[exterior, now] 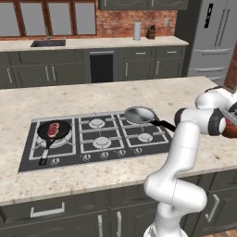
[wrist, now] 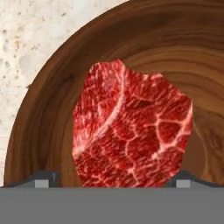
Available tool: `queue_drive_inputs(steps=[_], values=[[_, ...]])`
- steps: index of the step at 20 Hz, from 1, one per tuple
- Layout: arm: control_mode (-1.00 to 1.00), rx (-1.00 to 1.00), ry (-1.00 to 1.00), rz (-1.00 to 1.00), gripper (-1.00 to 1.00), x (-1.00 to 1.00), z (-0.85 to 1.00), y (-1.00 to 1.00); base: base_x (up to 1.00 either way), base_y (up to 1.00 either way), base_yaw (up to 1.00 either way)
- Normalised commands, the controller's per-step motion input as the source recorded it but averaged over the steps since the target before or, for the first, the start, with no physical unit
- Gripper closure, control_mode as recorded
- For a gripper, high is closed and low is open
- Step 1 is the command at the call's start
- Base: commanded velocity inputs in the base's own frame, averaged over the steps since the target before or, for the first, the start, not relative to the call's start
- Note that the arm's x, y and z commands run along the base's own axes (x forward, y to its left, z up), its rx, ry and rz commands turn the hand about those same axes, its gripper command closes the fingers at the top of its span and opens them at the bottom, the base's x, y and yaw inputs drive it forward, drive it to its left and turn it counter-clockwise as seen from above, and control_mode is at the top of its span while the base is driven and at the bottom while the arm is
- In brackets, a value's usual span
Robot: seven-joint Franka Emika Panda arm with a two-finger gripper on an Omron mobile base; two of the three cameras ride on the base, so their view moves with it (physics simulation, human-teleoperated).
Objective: Place one of the steaks on the plate and the other in the bowl. Then place the bowl in the fridge.
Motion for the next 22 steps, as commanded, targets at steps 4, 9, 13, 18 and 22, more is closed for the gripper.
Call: queue_drive_inputs(steps=[4, 9, 13, 18, 22], values=[[-1.00, 0.01, -0.14, 0.00, -1.00, -0.44, 0.37, 0.05, 0.00, 0.00, 0.00], [-1.00, 0.05, -0.14, 0.00, -1.00, -0.63, 0.14, 0.22, 0.00, 0.00, 0.00], [-1.00, 0.02, -0.21, 0.01, -1.00, -0.76, 0.56, 0.47, 0.00, 0.00, 0.00], [-1.00, 0.00, -0.15, 0.04, -1.00, -0.35, 0.85, 0.81, 0.00, 0.00, 0.00], [-1.00, 0.00, 0.03, 0.14, -1.00, -0.13, 0.81, 0.93, 0.00, 0.00, 0.00]])
